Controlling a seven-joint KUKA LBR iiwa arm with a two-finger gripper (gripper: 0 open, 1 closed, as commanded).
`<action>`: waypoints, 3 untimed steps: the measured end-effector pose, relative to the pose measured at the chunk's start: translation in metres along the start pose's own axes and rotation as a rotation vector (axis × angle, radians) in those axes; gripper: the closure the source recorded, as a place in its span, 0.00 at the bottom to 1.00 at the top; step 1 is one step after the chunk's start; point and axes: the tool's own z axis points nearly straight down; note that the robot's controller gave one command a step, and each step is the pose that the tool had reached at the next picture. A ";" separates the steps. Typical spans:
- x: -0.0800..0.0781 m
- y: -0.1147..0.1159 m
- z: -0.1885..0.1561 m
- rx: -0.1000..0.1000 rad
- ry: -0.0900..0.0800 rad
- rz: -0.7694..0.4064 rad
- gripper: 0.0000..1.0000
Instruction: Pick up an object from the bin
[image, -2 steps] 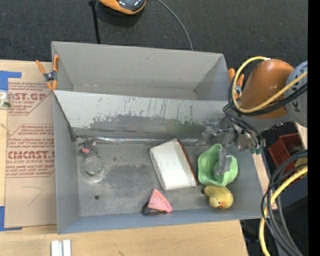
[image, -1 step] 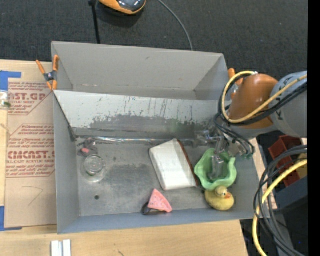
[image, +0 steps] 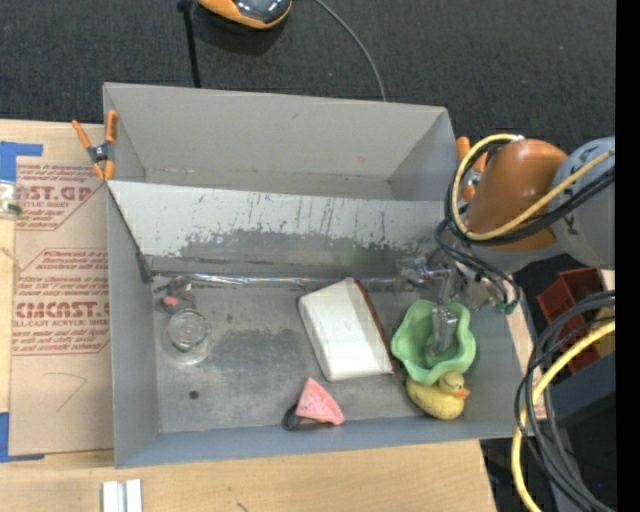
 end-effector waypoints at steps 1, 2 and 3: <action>-0.004 0.003 0.020 -0.006 -0.012 0.030 0.00; -0.006 -0.002 0.021 -0.010 -0.008 -0.267 1.00; -0.006 -0.002 0.021 -0.010 -0.009 -0.267 1.00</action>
Offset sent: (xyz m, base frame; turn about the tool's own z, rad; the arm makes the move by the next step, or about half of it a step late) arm 0.0039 -0.0095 -0.0228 -0.2651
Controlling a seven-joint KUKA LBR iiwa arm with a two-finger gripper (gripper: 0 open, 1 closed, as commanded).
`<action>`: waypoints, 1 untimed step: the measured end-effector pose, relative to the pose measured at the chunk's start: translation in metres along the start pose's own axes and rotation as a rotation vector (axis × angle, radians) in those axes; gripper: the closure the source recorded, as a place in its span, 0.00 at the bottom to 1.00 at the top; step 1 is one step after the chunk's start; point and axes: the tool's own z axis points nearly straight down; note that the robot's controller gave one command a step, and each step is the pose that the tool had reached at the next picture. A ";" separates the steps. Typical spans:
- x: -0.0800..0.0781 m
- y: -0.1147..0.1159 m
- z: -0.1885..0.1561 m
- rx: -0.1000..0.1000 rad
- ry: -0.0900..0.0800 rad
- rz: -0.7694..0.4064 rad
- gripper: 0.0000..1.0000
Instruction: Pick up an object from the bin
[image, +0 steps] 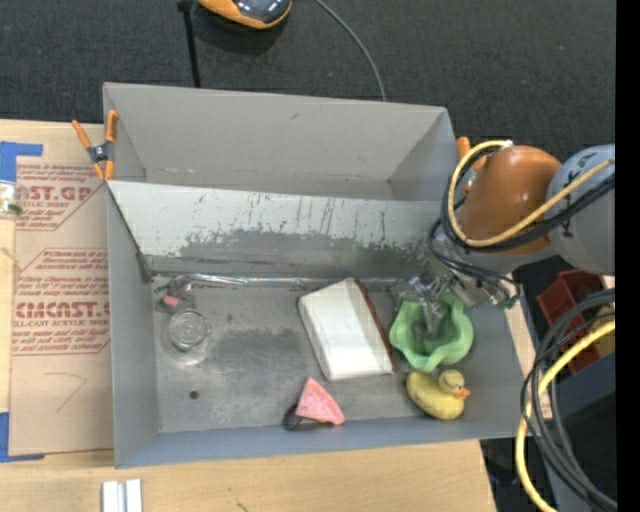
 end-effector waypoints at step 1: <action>-0.003 0.001 -0.040 0.002 -0.006 0.000 1.00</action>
Offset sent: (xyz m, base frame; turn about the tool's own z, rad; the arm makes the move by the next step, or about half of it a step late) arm 0.0000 -0.0002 0.0377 0.0000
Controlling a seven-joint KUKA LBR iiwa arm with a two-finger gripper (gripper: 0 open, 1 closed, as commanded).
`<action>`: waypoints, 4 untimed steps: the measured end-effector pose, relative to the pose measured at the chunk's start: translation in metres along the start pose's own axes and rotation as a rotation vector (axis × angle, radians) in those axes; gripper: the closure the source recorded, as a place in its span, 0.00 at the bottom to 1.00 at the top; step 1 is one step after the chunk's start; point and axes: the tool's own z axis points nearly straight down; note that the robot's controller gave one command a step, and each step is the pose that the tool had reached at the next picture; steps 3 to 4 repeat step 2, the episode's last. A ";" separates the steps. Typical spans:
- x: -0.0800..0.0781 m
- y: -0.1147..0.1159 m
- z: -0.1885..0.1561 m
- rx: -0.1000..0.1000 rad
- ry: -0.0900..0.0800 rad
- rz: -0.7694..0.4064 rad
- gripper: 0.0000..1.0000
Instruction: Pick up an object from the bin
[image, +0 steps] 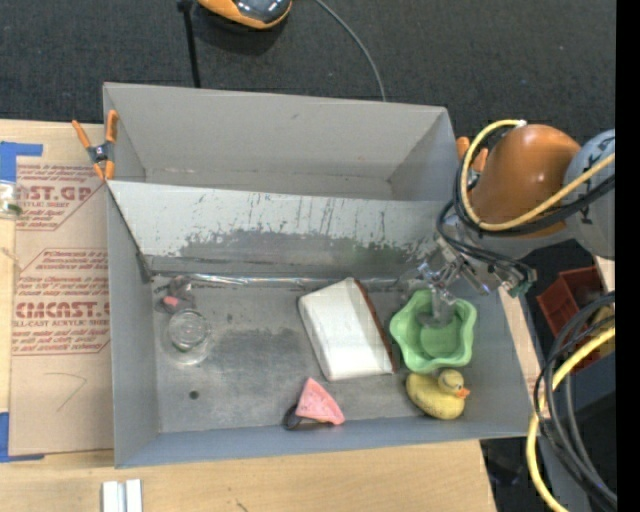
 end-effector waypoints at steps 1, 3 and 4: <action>0.001 0.001 0.003 -0.002 0.002 0.000 1.00; -0.003 0.000 -0.043 0.003 -0.006 0.000 1.00; -0.003 0.000 -0.043 0.003 -0.006 0.000 1.00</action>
Offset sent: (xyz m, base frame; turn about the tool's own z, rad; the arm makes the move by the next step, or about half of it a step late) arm 0.0000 -0.0002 0.0413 0.0000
